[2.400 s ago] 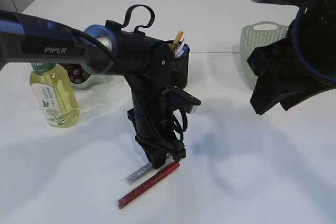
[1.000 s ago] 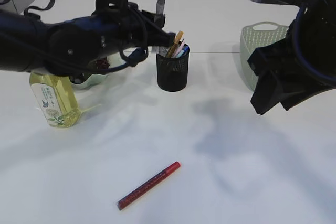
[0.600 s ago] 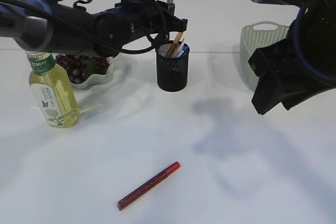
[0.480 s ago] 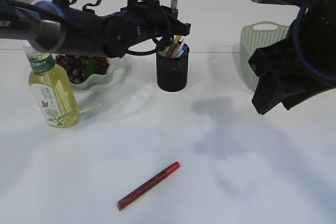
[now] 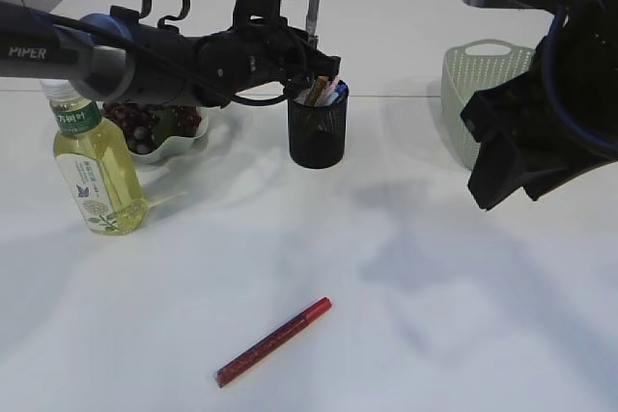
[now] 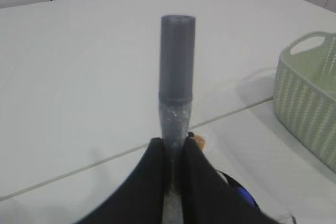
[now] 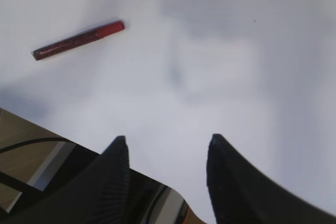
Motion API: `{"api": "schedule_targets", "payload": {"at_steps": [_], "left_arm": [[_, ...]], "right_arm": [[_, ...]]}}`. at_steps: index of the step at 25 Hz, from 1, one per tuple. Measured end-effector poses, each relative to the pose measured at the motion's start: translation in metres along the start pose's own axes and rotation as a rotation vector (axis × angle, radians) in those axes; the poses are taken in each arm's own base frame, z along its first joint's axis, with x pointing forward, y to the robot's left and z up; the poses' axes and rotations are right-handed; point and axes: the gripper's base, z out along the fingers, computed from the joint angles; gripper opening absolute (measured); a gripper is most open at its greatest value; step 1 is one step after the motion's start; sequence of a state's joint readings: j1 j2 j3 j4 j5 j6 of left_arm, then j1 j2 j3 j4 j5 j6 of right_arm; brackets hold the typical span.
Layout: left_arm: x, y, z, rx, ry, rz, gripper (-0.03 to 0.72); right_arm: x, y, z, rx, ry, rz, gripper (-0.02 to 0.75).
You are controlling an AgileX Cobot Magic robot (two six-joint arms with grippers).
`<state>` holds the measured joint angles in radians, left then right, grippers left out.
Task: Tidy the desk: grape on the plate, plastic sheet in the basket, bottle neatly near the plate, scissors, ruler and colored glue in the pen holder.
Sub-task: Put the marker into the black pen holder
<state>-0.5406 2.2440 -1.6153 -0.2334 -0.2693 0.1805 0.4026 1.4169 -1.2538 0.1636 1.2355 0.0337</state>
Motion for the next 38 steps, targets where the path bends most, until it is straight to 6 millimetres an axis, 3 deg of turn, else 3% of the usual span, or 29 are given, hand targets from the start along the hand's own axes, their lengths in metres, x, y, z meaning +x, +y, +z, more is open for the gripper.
{"api": "schedule_targets", "payload": {"at_steps": [9, 21, 30, 34, 38], "left_arm": [[0.003, 0.0, 0.001, 0.001, 0.013, 0.0, 0.049], [-0.003, -0.001, 0.002, 0.005, 0.006, -0.002, 0.174], [0.001, -0.003, 0.0, 0.024, 0.096, -0.002, 0.195], [-0.017, -0.006, -0.016, 0.058, 0.192, 0.003, 0.204], [-0.053, -0.009, -0.048, 0.095, 0.265, 0.043, 0.214]], "right_arm": [[0.0, 0.0, 0.0, 0.002, 0.0, -0.001, 0.386], [0.0, 0.0, 0.0, 0.002, 0.0, -0.001, 0.386], [0.0, 0.0, 0.0, 0.002, 0.0, -0.001, 0.386], [0.0, 0.0, 0.0, 0.003, 0.0, -0.003, 0.386], [0.0, 0.0, 0.0, 0.003, 0.0, -0.003, 0.386]]}}
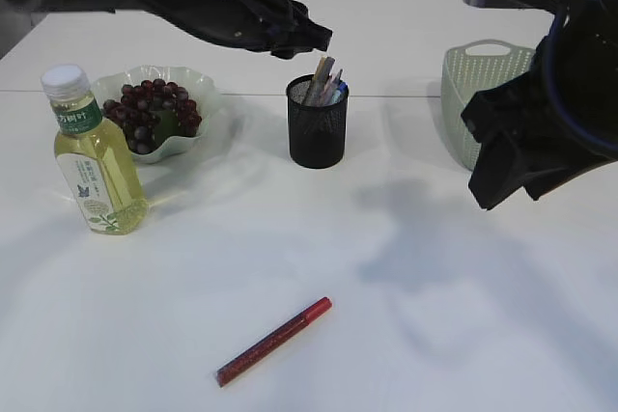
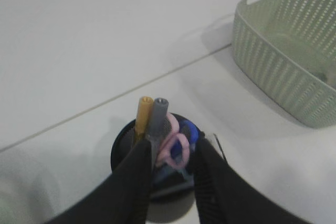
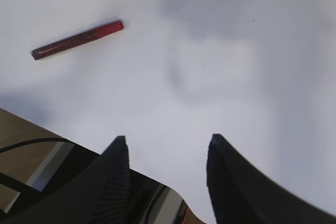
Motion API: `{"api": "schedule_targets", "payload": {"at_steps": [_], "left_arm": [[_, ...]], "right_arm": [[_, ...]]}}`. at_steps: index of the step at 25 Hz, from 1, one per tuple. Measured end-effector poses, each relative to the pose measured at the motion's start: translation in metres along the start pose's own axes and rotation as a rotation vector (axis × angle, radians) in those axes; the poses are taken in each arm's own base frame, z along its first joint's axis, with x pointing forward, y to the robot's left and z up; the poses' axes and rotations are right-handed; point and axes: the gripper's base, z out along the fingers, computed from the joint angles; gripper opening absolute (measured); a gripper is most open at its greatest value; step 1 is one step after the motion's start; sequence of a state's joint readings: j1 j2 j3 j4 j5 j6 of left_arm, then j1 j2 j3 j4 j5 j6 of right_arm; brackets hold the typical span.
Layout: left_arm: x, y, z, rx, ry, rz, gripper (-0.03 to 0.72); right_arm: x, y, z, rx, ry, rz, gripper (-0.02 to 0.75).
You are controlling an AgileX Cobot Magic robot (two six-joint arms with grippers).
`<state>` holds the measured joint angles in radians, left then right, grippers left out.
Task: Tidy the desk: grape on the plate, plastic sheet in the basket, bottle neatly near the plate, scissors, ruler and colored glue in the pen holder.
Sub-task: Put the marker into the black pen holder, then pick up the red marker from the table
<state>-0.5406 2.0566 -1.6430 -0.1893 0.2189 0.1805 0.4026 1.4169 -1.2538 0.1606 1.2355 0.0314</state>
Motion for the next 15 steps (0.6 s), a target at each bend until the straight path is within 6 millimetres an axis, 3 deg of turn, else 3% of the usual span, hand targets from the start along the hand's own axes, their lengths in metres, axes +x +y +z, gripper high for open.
{"api": "schedule_targets", "payload": {"at_steps": [3, 7, 11, 15], "left_arm": [[-0.004, -0.004, -0.025, 0.036, 0.145, 0.012, 0.244], [0.018, -0.016, -0.043, 0.105, 0.457, 0.026, 0.289], [0.039, -0.044, -0.058, 0.189, 0.732, 0.077, 0.3], [0.046, -0.073, -0.066, 0.242, 0.807, 0.138, 0.303]], "right_arm": [[0.0, 0.0, 0.0, 0.001, 0.0, -0.001, 0.386], [0.0, 0.0, 0.0, 0.001, 0.0, -0.001, 0.386], [0.0, 0.0, 0.0, 0.001, 0.0, -0.001, 0.386], [0.0, 0.0, 0.0, 0.001, 0.0, -0.001, 0.386]]}}
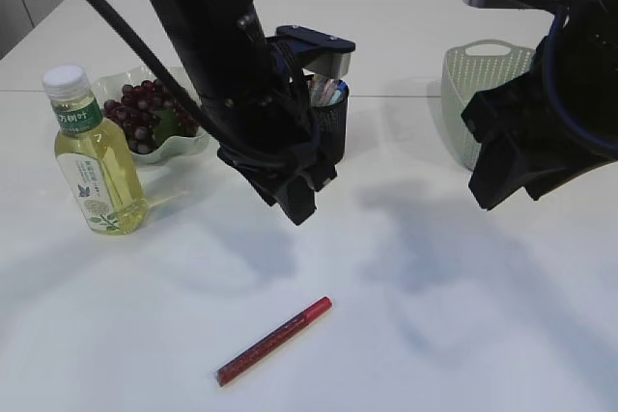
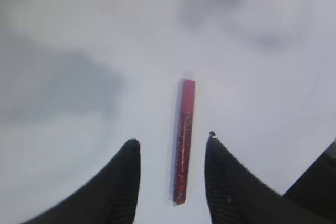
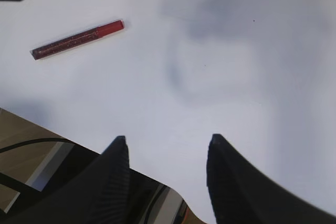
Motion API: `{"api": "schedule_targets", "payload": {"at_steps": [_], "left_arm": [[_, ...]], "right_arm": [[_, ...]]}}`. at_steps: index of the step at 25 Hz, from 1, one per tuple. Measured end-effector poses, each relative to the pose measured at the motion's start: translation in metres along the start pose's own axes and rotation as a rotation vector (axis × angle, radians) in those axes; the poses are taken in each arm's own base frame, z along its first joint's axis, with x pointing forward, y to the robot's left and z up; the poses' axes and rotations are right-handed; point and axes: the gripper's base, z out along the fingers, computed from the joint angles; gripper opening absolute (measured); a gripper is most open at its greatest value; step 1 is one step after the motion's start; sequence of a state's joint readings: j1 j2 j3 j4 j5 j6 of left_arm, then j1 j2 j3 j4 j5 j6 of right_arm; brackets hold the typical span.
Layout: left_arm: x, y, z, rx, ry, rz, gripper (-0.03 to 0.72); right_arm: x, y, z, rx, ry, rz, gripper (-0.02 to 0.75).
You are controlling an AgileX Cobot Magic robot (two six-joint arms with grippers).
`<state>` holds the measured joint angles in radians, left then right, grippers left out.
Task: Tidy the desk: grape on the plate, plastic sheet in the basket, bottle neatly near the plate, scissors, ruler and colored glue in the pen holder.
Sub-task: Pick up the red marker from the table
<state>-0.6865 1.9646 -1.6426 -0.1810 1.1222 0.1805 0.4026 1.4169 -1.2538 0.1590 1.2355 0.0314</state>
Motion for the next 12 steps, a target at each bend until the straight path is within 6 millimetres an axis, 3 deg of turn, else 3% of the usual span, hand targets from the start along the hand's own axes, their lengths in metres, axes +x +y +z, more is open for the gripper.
{"api": "schedule_targets", "payload": {"at_steps": [3, 12], "left_arm": [[0.005, -0.01, 0.008, 0.026, 0.032, 0.008, 0.307], [0.028, -0.014, 0.04, 0.028, 0.108, 0.003, 0.312]], "right_arm": [[0.0, 0.0, 0.0, 0.0, 0.0, 0.0, 0.386], [0.0, 0.0, 0.0, 0.001, 0.0, 0.0, 0.386]]}}
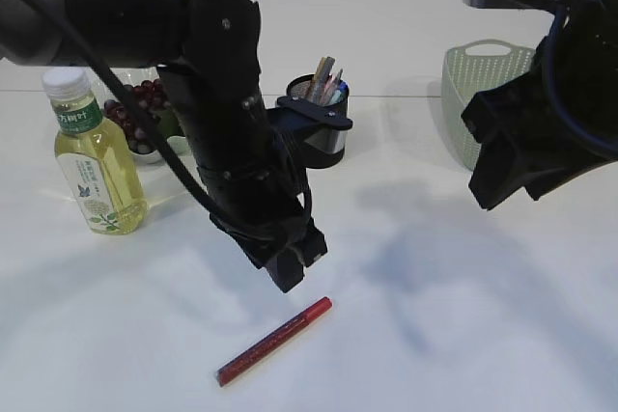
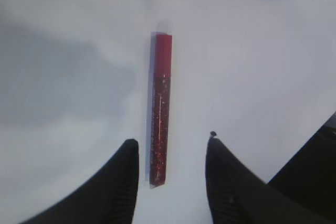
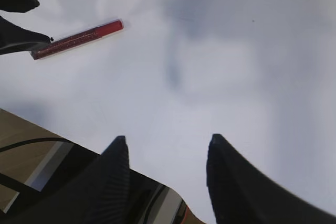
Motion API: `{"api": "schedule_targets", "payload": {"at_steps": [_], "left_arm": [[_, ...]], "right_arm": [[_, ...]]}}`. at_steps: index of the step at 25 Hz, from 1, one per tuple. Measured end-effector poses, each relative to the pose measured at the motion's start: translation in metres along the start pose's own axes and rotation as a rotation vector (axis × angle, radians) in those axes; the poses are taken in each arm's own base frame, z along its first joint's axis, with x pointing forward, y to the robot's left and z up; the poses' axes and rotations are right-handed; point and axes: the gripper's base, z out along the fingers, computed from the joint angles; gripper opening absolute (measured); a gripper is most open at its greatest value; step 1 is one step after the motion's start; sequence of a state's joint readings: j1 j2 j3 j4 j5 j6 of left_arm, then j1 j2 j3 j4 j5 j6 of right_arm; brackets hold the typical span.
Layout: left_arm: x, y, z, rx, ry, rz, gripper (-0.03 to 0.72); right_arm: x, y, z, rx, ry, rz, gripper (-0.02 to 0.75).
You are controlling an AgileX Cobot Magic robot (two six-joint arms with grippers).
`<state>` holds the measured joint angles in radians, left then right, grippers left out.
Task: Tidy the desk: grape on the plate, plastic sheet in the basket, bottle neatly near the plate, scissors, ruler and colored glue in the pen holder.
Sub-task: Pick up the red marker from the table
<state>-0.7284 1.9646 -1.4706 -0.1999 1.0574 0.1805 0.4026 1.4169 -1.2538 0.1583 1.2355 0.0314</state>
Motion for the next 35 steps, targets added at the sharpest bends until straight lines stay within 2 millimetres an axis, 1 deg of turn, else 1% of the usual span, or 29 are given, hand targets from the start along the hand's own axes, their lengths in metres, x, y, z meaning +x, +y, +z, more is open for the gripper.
{"api": "schedule_targets", "payload": {"at_steps": [3, 8, 12, 21, 32, 35], "left_arm": [[0.002, -0.003, 0.013, -0.041, 0.021, 0.04, 0.314], [0.002, 0.005, 0.046, -0.068, 0.091, 0.049, 0.347], [0.002, 0.004, 0.061, -0.066, 0.122, 0.052, 0.37], [0.003, 0.005, 0.079, -0.056, 0.157, 0.051, 0.373], [0.002, 0.005, 0.082, -0.05, 0.148, 0.047, 0.37], [0.003, 0.003, 0.086, -0.045, 0.157, 0.049, 0.37]], "right_arm": [[0.0, 0.0, 0.0, 0.0, 0.0, 0.0, 0.386], [0.0, 0.0, 0.0, 0.0, 0.0, 0.0, 0.386], [0.0, 0.0, 0.0, 0.002, 0.0, -0.001, 0.386], [0.0, -0.001, 0.0, 0.005, 0.0, -0.002, 0.386], [0.0, -0.001, 0.0, 0.015, 0.0, -0.005, 0.386], [0.0, -0.002, 0.0, 0.017, -0.001, -0.006, 0.386]]}}
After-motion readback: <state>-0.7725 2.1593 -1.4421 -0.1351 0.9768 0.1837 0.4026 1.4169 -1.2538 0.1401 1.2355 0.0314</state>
